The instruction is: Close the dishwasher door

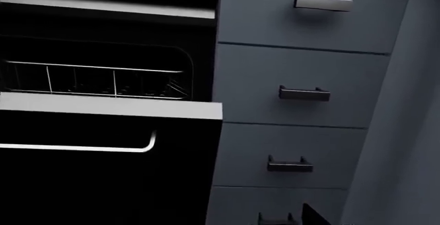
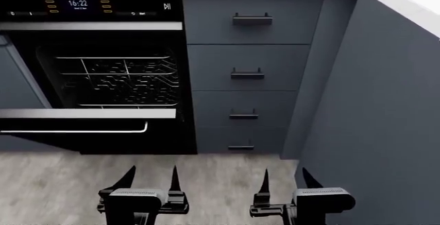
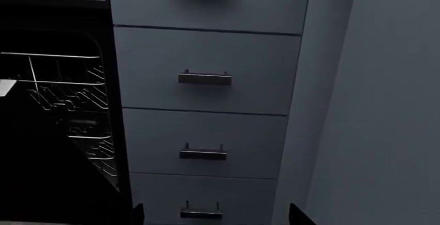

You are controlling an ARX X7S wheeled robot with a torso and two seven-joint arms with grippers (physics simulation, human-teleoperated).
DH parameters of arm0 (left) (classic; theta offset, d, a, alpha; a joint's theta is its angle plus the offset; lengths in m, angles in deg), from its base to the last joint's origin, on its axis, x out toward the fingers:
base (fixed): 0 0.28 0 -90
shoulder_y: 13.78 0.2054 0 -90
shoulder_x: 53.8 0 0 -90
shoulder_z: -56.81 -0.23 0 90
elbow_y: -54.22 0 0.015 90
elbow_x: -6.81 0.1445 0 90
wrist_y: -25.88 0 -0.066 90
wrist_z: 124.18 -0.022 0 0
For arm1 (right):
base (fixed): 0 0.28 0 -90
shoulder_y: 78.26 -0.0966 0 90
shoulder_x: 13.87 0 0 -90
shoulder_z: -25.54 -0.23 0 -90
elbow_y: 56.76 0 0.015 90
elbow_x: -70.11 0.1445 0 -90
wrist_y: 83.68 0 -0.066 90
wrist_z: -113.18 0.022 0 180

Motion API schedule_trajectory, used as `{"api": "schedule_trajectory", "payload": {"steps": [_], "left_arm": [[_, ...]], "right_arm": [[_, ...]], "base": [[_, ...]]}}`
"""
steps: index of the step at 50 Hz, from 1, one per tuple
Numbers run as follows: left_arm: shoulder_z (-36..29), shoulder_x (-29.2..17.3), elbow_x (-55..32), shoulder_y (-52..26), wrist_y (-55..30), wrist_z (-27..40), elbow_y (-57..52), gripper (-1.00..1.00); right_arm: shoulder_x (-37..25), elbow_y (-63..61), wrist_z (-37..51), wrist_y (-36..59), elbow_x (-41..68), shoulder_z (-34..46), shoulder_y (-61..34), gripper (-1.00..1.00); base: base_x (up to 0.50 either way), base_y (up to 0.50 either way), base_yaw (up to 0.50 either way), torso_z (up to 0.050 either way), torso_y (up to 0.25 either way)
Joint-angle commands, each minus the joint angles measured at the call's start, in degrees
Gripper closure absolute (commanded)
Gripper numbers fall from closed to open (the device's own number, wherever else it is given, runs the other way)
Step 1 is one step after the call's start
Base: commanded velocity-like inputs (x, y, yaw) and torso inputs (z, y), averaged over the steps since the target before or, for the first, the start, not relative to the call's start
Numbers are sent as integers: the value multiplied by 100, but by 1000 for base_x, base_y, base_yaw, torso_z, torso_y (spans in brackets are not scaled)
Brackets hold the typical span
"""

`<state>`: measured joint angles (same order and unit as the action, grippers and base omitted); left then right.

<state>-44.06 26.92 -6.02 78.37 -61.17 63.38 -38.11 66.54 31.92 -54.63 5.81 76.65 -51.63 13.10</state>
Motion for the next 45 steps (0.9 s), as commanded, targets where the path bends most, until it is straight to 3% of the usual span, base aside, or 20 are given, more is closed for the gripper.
{"api": "schedule_trajectory", "payload": {"steps": [1,45], "left_arm": [[-40,-30,1,-19,27,60,45,-100],[-172,-134,8,-2,152,277,147,-100]], "right_arm": [[-35,6,27,-8,31,47,-12,-100],[-135,90,152,-54,120,199,0,-100]], "base": [[0,0,0,-50,0],[0,0,0,-50,0]]}}
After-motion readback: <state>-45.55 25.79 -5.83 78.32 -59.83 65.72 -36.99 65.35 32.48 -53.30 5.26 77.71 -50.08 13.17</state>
